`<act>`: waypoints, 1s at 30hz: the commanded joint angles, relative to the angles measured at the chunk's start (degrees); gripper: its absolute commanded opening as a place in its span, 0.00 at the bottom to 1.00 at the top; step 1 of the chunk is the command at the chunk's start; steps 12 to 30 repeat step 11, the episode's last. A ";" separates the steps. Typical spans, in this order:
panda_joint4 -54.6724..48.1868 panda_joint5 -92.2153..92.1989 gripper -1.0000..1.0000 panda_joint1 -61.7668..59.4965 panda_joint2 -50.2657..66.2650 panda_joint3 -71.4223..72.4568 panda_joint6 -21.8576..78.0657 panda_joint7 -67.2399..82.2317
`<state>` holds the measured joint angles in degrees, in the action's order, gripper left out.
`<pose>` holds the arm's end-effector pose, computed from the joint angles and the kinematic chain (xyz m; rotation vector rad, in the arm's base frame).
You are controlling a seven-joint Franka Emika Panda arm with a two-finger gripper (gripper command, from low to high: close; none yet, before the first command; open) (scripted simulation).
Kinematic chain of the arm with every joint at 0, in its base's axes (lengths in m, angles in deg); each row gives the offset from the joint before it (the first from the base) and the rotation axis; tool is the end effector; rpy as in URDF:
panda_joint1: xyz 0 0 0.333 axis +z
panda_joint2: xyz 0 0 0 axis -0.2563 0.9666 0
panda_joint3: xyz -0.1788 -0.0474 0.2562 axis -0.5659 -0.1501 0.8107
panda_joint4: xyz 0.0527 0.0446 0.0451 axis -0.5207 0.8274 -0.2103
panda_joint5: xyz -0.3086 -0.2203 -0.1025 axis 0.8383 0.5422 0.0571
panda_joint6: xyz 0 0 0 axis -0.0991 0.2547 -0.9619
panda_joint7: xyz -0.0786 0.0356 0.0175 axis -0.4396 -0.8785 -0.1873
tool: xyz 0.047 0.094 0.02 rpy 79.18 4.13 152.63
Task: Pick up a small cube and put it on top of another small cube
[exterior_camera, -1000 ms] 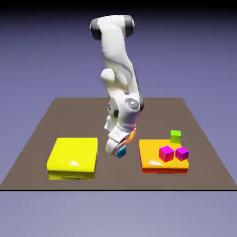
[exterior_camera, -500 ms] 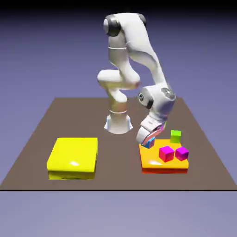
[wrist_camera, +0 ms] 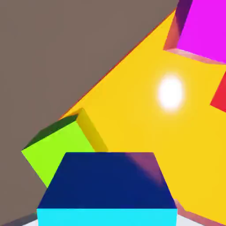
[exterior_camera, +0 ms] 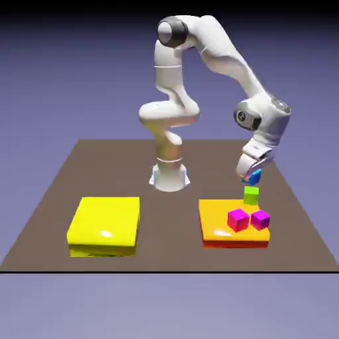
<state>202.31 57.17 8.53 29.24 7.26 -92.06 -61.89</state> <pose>0.2669 0.3395 0.3055 2.9596 0.0470 -0.2518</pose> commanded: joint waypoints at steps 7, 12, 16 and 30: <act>4.44 4.48 0.00 -0.12 8.11 0.17 -11.71 -3.48; 2.55 2.67 1.00 -0.08 4.66 0.10 -6.74 -2.05; 2.55 2.67 1.00 -0.08 4.66 0.10 -6.74 -2.05; 2.55 2.67 1.00 -0.08 4.66 0.10 -6.74 -2.05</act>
